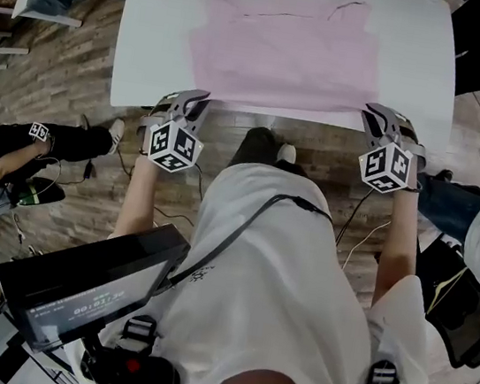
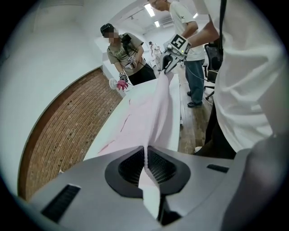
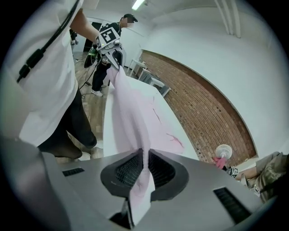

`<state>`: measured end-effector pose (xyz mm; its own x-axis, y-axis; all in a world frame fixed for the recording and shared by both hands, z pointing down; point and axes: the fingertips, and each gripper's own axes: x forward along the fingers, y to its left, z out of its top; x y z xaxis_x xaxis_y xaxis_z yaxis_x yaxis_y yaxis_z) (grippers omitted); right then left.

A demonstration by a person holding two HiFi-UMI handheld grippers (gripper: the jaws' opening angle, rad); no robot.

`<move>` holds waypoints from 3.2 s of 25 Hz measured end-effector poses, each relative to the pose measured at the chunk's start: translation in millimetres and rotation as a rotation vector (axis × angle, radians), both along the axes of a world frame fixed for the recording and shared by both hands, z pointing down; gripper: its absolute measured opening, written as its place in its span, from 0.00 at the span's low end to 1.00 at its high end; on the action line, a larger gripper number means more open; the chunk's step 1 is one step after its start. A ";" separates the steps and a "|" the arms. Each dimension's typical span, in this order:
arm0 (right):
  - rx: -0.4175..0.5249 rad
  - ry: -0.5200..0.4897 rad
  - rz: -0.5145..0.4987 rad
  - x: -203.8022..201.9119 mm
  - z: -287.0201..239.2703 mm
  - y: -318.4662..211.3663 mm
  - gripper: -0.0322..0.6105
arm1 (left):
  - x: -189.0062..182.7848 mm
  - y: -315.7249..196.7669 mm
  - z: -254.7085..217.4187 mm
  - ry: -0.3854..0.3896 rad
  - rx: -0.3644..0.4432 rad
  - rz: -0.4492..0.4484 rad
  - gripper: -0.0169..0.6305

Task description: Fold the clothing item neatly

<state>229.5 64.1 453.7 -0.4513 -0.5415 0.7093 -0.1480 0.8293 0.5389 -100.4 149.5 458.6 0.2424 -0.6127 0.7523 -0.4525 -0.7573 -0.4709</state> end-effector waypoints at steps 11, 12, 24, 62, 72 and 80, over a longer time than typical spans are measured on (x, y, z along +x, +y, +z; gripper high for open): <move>0.120 0.094 -0.017 -32.9 -24.1 -123.9 0.12 | -32.3 -128.9 -32.7 -0.132 0.064 0.138 0.06; 0.121 0.101 -0.015 -35.4 -22.9 -135.2 0.12 | -34.7 -141.8 -33.3 -0.141 0.065 0.148 0.06; 0.045 0.174 0.006 -70.2 23.1 -240.6 0.12 | -68.8 -255.1 16.1 -0.150 -0.034 0.218 0.06; 0.042 -0.093 0.429 -67.1 65.8 -303.9 0.25 | -140.4 -349.6 46.2 0.414 0.069 -0.431 0.31; -0.029 -0.138 0.423 -70.3 74.2 -255.3 0.06 | -98.3 -284.0 59.1 0.449 0.011 -0.423 0.03; -0.102 -0.163 0.460 -68.8 99.7 -242.7 0.06 | -67.6 -256.4 96.7 0.497 -0.028 -0.490 0.03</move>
<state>160.7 -178.6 553.4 -0.2917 -0.6416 0.7094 -0.5861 0.7060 0.3976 -168.0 -106.9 555.3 0.2625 -0.7211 0.6411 -0.9018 -0.4198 -0.1029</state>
